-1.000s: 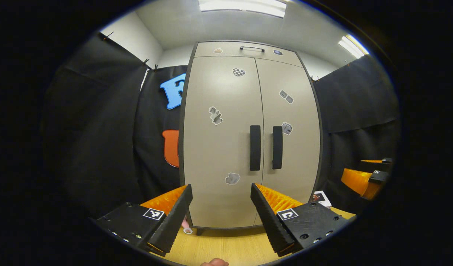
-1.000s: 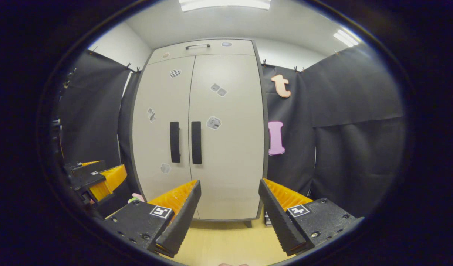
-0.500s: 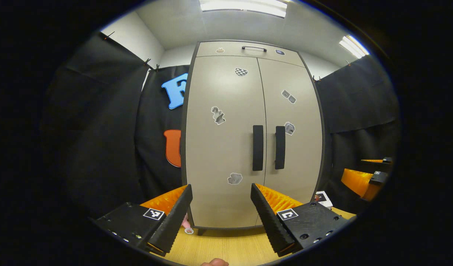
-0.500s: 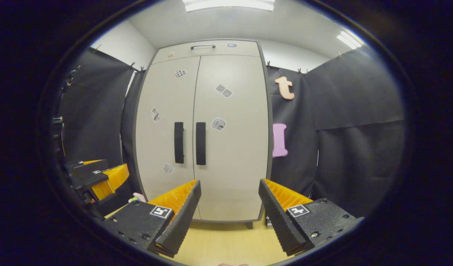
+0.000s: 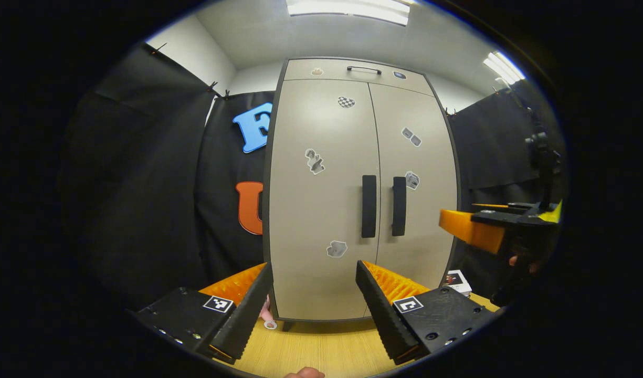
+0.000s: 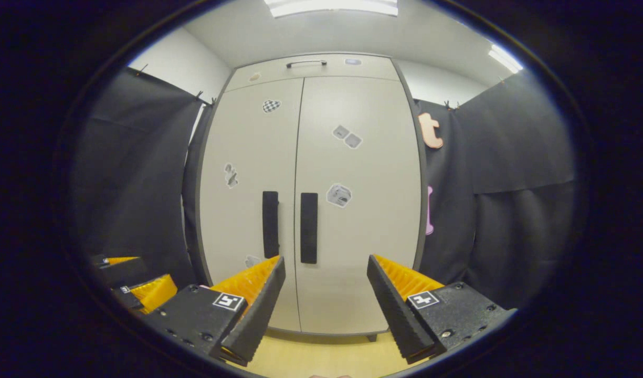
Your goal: Open the right door of the double-door shoe cabinet with the right hand, and open the left door with the left hand.
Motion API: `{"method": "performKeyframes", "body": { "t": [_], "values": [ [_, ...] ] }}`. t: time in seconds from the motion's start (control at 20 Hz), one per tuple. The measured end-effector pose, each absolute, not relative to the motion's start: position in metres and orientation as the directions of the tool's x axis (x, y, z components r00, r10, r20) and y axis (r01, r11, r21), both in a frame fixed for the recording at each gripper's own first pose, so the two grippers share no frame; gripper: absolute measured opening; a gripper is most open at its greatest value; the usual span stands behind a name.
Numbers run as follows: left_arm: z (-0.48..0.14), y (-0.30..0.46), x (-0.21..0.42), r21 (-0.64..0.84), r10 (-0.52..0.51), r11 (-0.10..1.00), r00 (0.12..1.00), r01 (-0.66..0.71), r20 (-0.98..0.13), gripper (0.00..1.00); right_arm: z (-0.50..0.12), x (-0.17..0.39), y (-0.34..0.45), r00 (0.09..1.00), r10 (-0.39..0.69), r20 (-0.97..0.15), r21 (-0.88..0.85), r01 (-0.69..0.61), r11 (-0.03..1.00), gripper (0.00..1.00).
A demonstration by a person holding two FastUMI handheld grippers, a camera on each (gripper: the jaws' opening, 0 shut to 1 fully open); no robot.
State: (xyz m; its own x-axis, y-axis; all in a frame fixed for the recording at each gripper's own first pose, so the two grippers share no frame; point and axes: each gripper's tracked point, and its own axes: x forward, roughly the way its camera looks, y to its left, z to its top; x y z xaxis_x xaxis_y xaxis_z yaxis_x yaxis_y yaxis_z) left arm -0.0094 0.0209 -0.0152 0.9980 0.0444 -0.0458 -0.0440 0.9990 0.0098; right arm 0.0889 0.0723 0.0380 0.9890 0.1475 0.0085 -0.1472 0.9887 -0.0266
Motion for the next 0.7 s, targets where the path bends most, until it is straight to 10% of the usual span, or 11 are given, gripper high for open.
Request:
{"method": "performKeyframes", "body": {
  "t": [0.7],
  "values": [
    [-0.020, 0.057, -0.048, 0.021, 0.091, 0.996, 0.994, -0.089, -0.060, 0.95, 0.044, 0.224, 0.087, 0.998, 0.029, -0.055, -0.018, -0.030, 0.999, 0.98]
  ]
}}
